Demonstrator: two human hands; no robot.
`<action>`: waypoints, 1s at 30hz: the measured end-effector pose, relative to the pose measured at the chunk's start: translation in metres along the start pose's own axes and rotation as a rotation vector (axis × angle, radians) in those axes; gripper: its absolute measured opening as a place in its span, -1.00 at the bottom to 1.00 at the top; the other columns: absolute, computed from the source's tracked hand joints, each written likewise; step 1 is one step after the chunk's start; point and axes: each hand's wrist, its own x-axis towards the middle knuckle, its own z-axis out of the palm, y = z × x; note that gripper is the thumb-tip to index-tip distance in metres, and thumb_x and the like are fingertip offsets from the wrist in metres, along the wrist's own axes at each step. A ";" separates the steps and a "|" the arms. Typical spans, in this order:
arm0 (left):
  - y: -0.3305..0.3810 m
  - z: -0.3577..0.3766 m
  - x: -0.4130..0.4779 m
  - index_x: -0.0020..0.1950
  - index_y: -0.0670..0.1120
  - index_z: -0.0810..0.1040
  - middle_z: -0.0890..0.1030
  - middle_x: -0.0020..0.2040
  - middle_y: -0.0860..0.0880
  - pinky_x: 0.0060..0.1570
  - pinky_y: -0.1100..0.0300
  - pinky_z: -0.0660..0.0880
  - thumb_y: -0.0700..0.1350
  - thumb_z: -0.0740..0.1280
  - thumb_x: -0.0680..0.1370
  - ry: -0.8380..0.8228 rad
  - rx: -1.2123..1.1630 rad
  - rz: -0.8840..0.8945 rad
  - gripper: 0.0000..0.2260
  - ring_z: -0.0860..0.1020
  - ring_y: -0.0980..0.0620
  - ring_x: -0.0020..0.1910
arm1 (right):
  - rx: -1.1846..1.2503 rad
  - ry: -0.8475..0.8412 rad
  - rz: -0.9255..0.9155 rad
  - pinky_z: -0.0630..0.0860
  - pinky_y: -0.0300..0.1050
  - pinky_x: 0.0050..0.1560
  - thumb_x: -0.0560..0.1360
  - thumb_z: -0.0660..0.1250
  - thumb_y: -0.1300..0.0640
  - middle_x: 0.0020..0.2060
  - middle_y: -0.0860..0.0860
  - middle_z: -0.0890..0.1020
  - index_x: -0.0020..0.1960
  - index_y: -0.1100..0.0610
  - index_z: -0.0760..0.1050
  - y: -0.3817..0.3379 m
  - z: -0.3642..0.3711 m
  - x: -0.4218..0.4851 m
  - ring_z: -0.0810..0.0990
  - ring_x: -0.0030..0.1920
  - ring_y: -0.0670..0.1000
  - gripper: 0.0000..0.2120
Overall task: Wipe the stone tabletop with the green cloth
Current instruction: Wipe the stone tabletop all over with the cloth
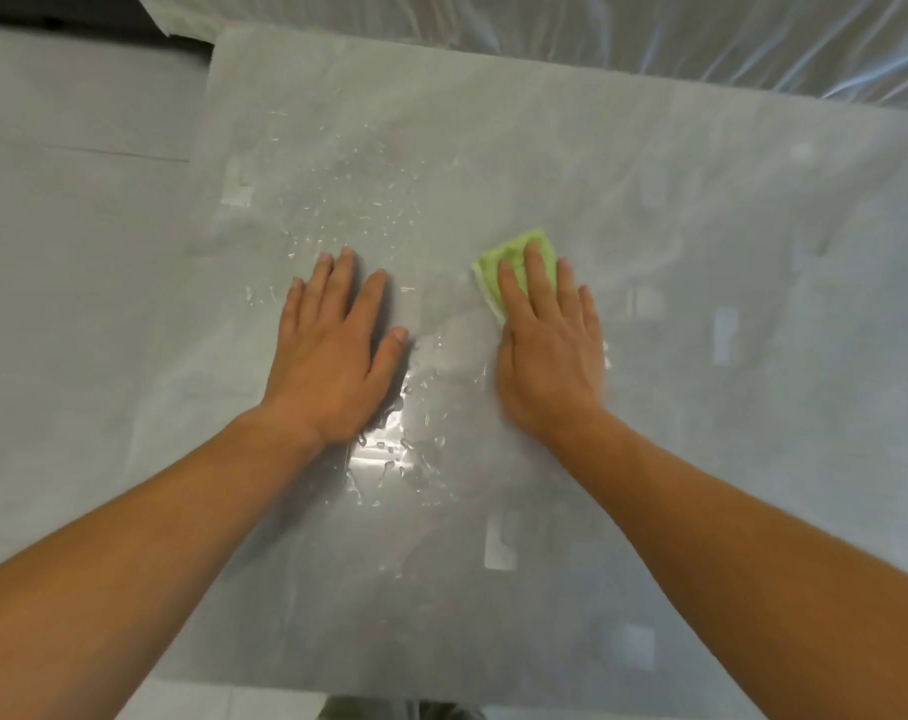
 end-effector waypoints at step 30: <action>-0.040 0.023 -0.123 0.63 -0.02 0.03 -0.13 0.65 -0.12 0.53 -0.10 -0.30 0.21 -0.11 0.64 -0.042 0.082 0.037 -0.40 -0.25 -0.06 0.61 | -0.099 -0.157 -0.471 0.06 0.23 0.54 0.49 0.12 0.10 0.59 0.03 0.13 0.58 -0.01 0.16 -0.031 0.028 -0.141 0.07 0.58 0.21 -0.35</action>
